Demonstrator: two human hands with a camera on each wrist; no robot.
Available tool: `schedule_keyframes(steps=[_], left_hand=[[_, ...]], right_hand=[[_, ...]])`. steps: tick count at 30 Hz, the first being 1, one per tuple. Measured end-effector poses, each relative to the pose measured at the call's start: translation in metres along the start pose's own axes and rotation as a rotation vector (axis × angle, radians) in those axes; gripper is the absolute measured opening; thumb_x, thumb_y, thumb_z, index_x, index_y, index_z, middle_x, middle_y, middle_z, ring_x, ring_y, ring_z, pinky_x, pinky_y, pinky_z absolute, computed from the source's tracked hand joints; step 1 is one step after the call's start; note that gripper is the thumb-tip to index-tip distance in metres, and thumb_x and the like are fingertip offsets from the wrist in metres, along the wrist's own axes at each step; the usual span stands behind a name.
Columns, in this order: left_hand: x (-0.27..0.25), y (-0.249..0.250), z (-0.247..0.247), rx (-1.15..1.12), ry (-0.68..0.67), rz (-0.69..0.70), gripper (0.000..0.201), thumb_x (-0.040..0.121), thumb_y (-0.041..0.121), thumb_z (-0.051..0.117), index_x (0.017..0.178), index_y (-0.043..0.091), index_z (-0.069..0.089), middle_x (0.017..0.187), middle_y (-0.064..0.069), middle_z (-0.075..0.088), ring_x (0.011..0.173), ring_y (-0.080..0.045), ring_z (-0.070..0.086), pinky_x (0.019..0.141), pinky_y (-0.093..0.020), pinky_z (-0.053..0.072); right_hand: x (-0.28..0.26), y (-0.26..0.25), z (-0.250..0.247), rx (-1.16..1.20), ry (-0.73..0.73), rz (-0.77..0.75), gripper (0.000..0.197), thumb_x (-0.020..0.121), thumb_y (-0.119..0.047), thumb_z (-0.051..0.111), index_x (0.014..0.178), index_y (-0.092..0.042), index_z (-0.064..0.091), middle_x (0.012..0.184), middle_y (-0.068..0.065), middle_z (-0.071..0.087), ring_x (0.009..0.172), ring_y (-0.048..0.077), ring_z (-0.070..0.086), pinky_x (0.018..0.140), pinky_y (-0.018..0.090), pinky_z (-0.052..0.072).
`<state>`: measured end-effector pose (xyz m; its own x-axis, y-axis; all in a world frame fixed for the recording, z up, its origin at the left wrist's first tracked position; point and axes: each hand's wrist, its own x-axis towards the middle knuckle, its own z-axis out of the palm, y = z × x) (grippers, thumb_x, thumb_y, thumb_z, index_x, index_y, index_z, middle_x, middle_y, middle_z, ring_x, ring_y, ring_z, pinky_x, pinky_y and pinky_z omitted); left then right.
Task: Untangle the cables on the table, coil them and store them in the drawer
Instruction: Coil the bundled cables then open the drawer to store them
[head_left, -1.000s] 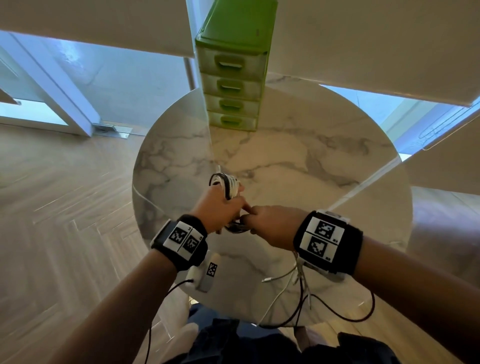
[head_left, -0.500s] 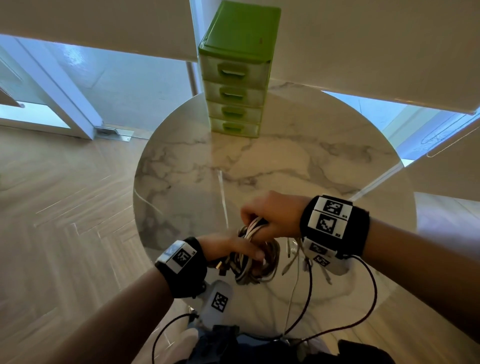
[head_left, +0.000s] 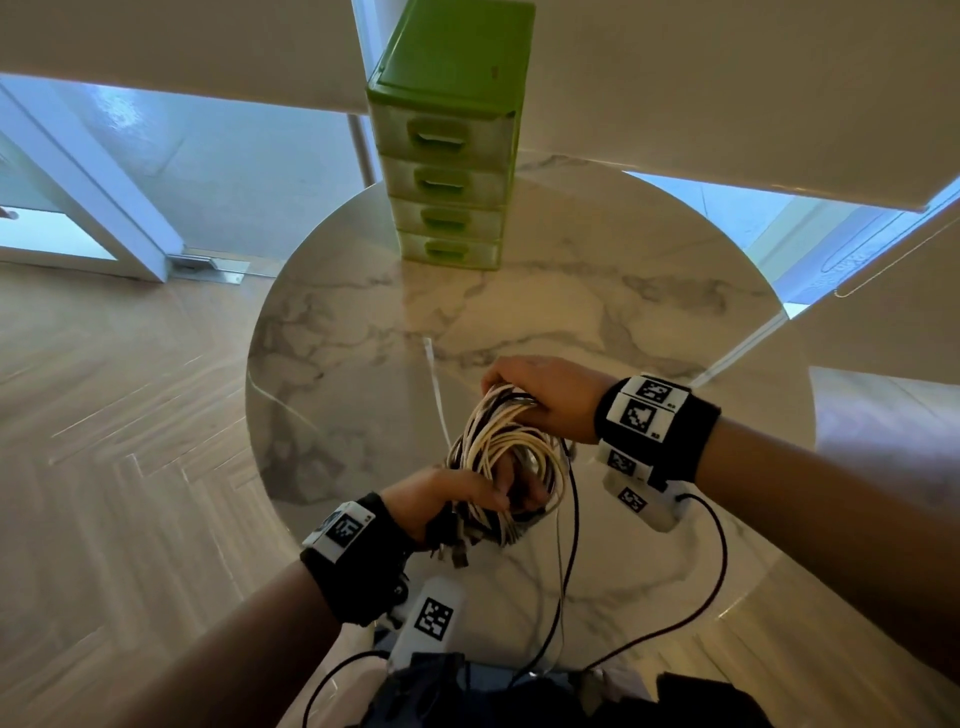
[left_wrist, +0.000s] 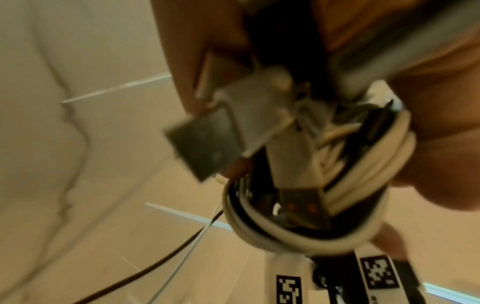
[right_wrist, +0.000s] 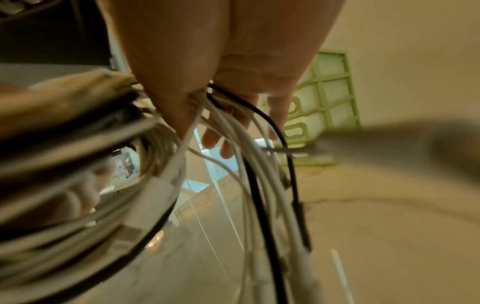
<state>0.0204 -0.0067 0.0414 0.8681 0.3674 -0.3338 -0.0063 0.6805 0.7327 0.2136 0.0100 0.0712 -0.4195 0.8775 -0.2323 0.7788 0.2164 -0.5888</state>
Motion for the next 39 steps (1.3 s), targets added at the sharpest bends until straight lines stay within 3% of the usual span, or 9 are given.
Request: schedule_keyframes(steps=[3,7,12,17,22,26,29,32,39], left_hand=[[0.0,0.003,0.006,-0.067,-0.113,0.045,0.018,0.079,0.037,0.069,0.069,0.023,0.062,0.068,0.008,0.064,0.076,-0.009,0.061,0.082,-0.024,0.047],[-0.002,0.007,0.003,-0.276,-0.173,0.179,0.014,0.092,0.023,0.053,0.081,0.016,0.057,0.069,0.008,0.064,0.079,-0.011,0.059,0.082,-0.022,0.046],[-0.015,0.015,0.001,-0.433,-0.054,0.285,0.016,0.095,0.016,0.046,0.086,0.005,0.055,0.073,-0.003,0.066,0.081,-0.019,0.059,0.083,-0.027,0.046],[-0.024,0.015,-0.005,-0.443,-0.111,0.289,0.014,0.095,0.014,0.046,0.088,0.005,0.054,0.075,-0.003,0.068,0.08,-0.018,0.061,0.081,-0.026,0.046],[-0.024,0.011,-0.016,-0.377,-0.203,0.169,0.013,0.092,0.016,0.051,0.08,0.009,0.055,0.068,0.002,0.065,0.074,-0.014,0.061,0.078,-0.024,0.047],[-0.024,0.0,-0.034,-0.225,0.077,0.069,0.031,0.069,0.029,0.077,0.057,0.016,0.052,0.049,0.003,0.05,0.058,-0.014,0.057,0.066,-0.023,0.049],[-0.02,-0.002,-0.041,-0.197,0.272,0.048,0.032,0.069,0.025,0.074,0.053,0.014,0.049,0.048,0.001,0.044,0.052,-0.015,0.053,0.061,-0.025,0.05],[-0.019,-0.001,-0.042,-0.129,0.365,-0.028,0.026,0.077,0.021,0.057,0.053,0.012,0.051,0.05,-0.002,0.045,0.054,-0.017,0.056,0.054,-0.026,0.05],[-0.016,0.006,-0.028,0.063,0.024,-0.14,0.024,0.08,0.023,0.059,0.066,0.007,0.051,0.051,-0.001,0.053,0.057,-0.016,0.057,0.069,-0.028,0.048]], right_hand=[[0.004,0.006,0.006,0.13,0.016,0.064,0.03,0.09,-0.024,0.056,0.117,-0.013,0.052,0.112,0.007,0.061,0.1,0.02,0.056,0.083,0.026,0.039],[0.008,0.007,0.025,0.549,0.137,0.148,0.023,0.091,-0.007,0.054,0.113,-0.003,0.057,0.108,0.018,0.063,0.097,0.019,0.055,0.091,0.042,0.045],[0.005,-0.002,0.034,0.912,0.16,0.147,0.027,0.083,-0.023,0.05,0.108,-0.023,0.058,0.1,-0.006,0.065,0.087,-0.001,0.062,0.085,0.023,0.049],[0.0,-0.005,0.025,1.076,0.004,0.062,0.043,0.071,-0.019,0.056,0.113,-0.021,0.051,0.108,0.004,0.061,0.092,0.007,0.063,0.086,0.026,0.05],[0.003,0.004,0.008,0.52,0.008,0.13,0.057,0.076,-0.028,0.067,0.127,-0.022,0.043,0.121,0.001,0.054,0.112,0.008,0.051,0.096,0.028,0.039],[-0.002,0.011,-0.005,0.064,0.012,0.205,0.102,0.068,-0.049,0.074,0.146,-0.02,0.015,0.147,0.004,0.032,0.134,0.019,0.029,0.111,0.033,0.024],[-0.005,0.008,0.006,-0.192,0.041,0.185,0.1,0.073,-0.062,0.063,0.147,-0.02,0.01,0.153,0.007,0.018,0.14,0.024,0.016,0.116,0.044,0.013],[-0.009,0.0,0.022,-0.253,0.087,0.152,0.086,0.086,-0.044,0.055,0.148,-0.018,0.001,0.155,0.007,0.007,0.144,0.023,0.005,0.118,0.046,0.005],[0.003,-0.003,0.051,-0.263,0.046,0.077,0.111,0.075,-0.044,0.069,0.146,-0.02,-0.014,0.157,0.005,-0.001,0.145,0.022,-0.008,0.116,0.051,-0.002]])
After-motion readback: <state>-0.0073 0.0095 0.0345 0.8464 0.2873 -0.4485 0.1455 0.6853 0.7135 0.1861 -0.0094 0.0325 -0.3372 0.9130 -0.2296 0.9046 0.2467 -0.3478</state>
